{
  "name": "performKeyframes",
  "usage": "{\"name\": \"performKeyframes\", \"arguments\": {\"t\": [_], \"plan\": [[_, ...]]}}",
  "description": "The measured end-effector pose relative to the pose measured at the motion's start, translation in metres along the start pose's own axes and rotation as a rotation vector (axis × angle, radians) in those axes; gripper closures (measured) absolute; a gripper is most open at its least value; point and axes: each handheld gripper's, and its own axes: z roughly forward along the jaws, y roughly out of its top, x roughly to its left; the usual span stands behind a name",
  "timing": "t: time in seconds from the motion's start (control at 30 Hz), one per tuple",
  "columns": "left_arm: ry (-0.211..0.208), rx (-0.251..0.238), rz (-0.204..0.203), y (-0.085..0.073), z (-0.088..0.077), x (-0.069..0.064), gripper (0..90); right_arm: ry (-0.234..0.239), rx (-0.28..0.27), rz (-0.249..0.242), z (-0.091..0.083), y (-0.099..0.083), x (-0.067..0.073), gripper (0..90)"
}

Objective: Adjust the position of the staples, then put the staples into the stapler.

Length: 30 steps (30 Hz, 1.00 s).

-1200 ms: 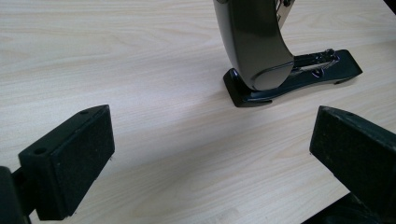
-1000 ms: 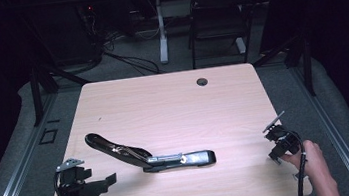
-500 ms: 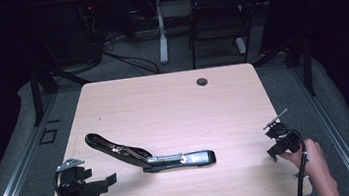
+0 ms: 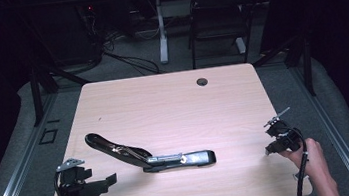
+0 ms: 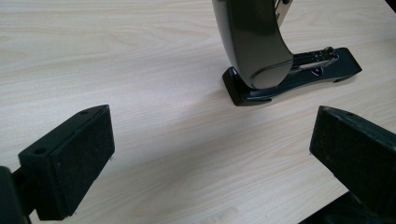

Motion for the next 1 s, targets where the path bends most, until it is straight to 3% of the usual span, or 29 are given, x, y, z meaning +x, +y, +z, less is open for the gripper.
{"name": "performKeyframes", "arguments": {"t": [0.2, 0.47, 1.0], "plan": [[-0.001, 0.003, 0.004, 0.000, 0.000, 0.000, 0.1, 0.001, -0.062, 0.010, -0.005, 0.001, 0.003, 78.6], [-0.003, 0.004, 0.005, 0.000, 0.000, 0.000, 0.1, -0.007, -0.107, -0.020, -0.012, 0.004, 0.010, 78.6], [-0.004, 0.007, 0.014, 0.000, 0.001, -0.001, 0.1, 0.029, -0.143, -0.091, -0.019, 0.013, 0.027, 78.6]]}}
